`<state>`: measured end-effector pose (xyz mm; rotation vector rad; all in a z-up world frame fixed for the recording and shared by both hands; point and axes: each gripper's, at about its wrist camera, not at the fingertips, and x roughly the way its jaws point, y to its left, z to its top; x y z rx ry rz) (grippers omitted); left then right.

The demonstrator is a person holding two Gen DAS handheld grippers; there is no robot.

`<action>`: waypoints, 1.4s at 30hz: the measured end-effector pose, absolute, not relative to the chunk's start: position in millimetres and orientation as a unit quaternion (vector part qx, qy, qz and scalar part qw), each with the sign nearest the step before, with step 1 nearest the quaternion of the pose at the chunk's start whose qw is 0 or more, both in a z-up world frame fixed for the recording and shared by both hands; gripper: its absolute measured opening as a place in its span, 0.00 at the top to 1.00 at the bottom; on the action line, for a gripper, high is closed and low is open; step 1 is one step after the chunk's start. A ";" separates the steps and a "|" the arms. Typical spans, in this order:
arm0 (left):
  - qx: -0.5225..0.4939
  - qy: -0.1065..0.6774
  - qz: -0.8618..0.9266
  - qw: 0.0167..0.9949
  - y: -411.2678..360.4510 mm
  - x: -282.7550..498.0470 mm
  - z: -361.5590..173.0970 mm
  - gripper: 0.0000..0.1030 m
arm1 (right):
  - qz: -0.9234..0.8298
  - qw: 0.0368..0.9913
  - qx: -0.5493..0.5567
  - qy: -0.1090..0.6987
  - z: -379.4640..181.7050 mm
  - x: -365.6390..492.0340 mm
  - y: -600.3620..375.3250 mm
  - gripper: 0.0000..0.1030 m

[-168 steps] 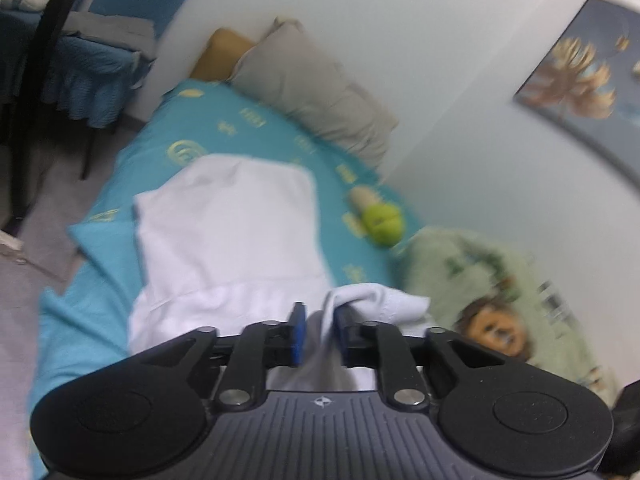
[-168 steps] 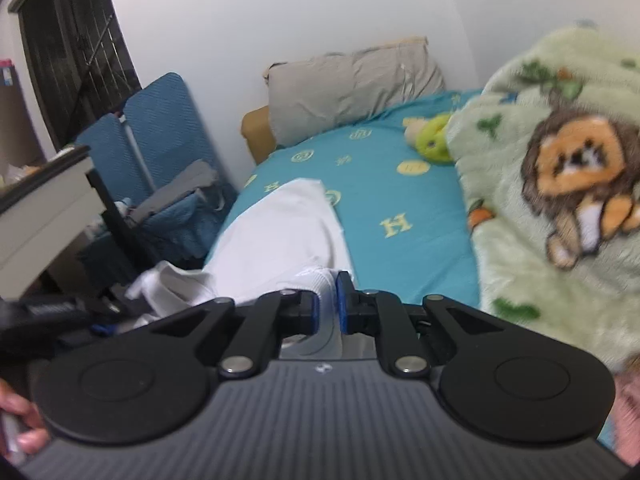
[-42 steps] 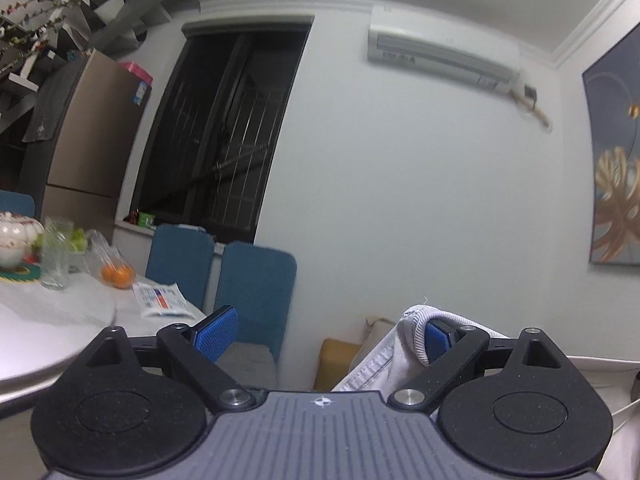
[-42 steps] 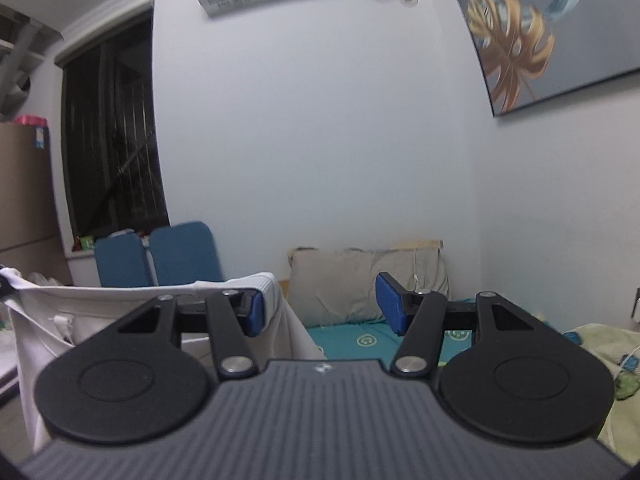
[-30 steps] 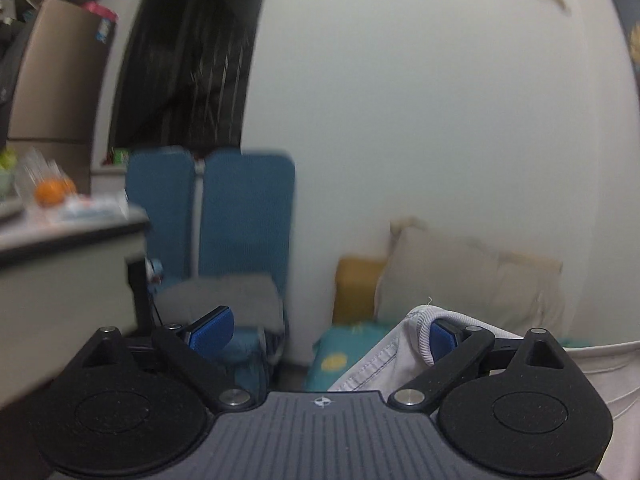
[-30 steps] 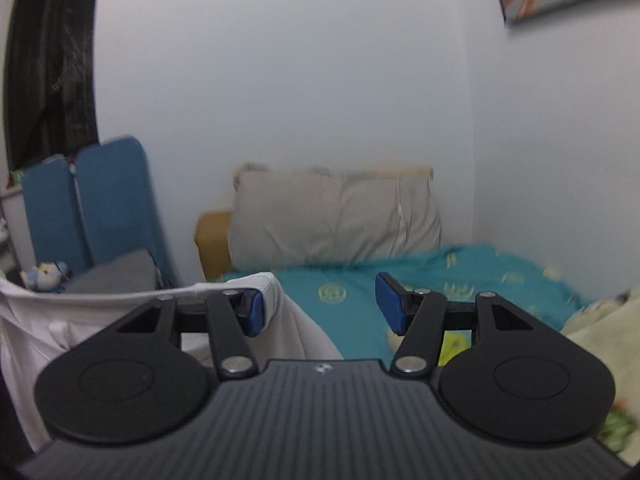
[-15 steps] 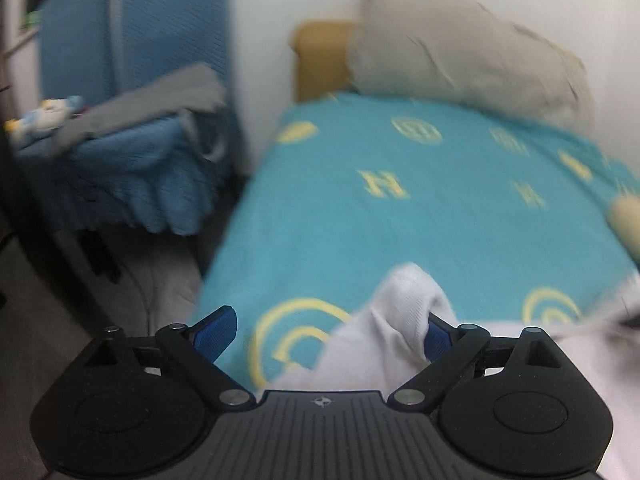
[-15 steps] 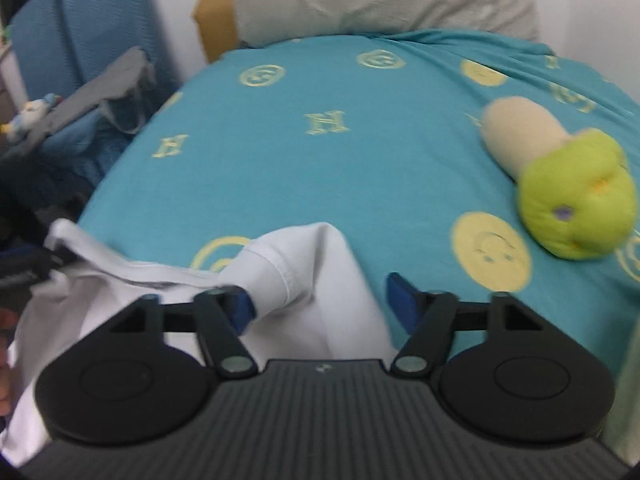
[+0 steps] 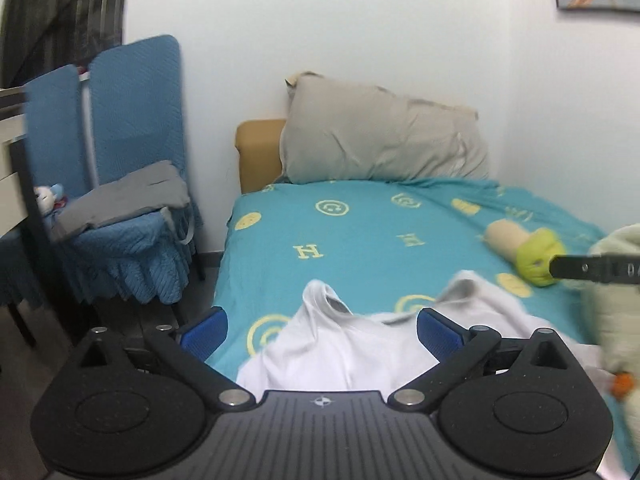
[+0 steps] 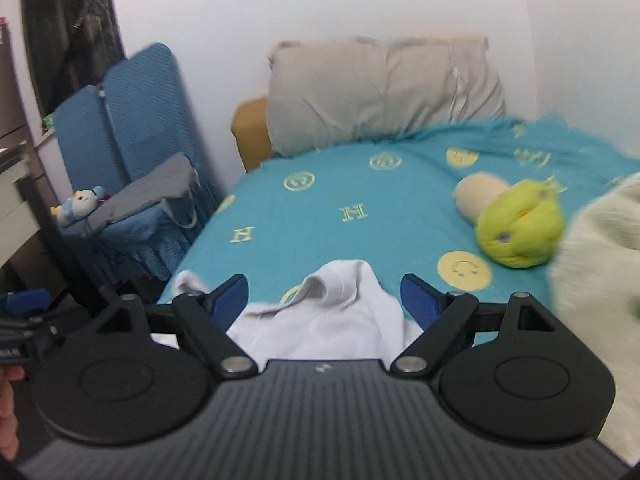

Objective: Fold clothes
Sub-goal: 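Lower the shirt flat onto the bed and open both grippers, then grasp the shirt hem with the left gripper, tug it straight, release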

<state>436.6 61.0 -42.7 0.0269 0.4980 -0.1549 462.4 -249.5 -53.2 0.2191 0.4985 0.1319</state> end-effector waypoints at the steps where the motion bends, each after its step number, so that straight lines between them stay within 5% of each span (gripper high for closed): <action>1: 0.001 0.243 -0.078 0.967 65.0 416.3 -38.2 0.01 | 0.065 0.962 0.110 0.243 -47.4 439.1 -248.2 0.18; 10: -0.030 0.209 -0.040 0.977 80.0 229.5 -7.2 0.01 | 0.083 0.965 0.129 0.213 3.6 251.9 -232.5 0.18; 17: -0.050 0.241 -0.043 0.968 98.8 161.4 -11.4 0.01 | 0.087 0.960 0.178 0.197 0.0 177.3 -236.9 0.18; 27: -0.298 0.338 0.010 0.893 189.2 234.5 -67.9 0.08 | 0.071 0.937 0.234 0.248 -32.0 191.6 -250.4 0.18; 39: -0.429 0.353 0.073 0.828 251.0 364.8 -163.8 0.15 | 0.061 0.918 0.267 0.286 -71.4 249.0 -260.3 0.18; 42: -0.433 0.368 0.076 0.819 250.7 395.3 -185.5 0.25 | 0.054 0.910 0.285 0.297 -85.6 264.2 -270.2 0.18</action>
